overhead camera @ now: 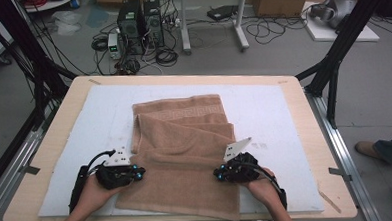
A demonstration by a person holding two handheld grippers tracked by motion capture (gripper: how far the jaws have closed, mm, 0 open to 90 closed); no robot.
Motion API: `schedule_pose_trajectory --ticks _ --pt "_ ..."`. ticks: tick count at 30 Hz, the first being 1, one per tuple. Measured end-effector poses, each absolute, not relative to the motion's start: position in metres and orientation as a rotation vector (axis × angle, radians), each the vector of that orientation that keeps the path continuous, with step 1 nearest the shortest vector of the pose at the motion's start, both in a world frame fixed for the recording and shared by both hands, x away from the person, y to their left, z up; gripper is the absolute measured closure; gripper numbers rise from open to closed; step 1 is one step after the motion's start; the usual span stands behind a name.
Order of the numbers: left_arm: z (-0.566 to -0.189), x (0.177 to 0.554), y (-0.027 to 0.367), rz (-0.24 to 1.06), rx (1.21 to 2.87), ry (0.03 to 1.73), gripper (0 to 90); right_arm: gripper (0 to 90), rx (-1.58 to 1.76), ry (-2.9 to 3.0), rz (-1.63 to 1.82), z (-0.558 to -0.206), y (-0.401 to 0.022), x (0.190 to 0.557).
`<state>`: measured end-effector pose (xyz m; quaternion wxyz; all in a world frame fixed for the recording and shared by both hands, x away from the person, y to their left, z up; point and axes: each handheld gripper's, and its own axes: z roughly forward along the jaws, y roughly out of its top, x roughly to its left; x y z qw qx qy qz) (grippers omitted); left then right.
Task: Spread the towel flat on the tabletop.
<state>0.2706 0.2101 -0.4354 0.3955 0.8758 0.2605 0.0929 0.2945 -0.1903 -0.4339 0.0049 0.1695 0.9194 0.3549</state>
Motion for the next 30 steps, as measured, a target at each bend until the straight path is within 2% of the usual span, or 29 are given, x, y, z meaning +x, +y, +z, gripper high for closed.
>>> schedule_pose_trajectory --ticks 8,9,11,14,21,25,28,30 --pt "-0.421 0.223 0.222 0.206 2.180 0.606 86.7 85.3 0.420 2.915 1.152 -0.423 -0.186 0.260" --pt "-0.417 0.217 0.224 0.201 2.180 0.587 86.6 84.4 0.394 2.930 1.178 -0.421 -0.185 0.255" --pt "-0.408 0.211 0.224 0.211 2.158 0.569 83.3 76.6 0.361 2.901 1.219 -0.414 -0.185 0.249" --pt "-0.401 0.221 0.220 0.243 2.143 0.576 68.2 70.4 0.404 2.829 1.285 -0.403 -0.191 0.256" --pt "-0.420 0.274 0.203 0.276 2.169 0.649 65.7 66.7 0.526 2.810 1.134 -0.412 -0.197 0.292" --pt "-0.439 0.289 0.196 0.243 2.246 0.684 67.2 70.1 0.580 2.866 1.088 -0.432 -0.195 0.305" --pt "-0.441 0.286 0.197 0.264 2.229 0.677 81.4 81.1 0.589 2.848 1.110 -0.437 -0.195 0.304" --pt "-0.439 0.283 0.198 0.267 2.233 0.669 84.6 84.6 0.566 2.853 1.102 -0.436 -0.193 0.302"
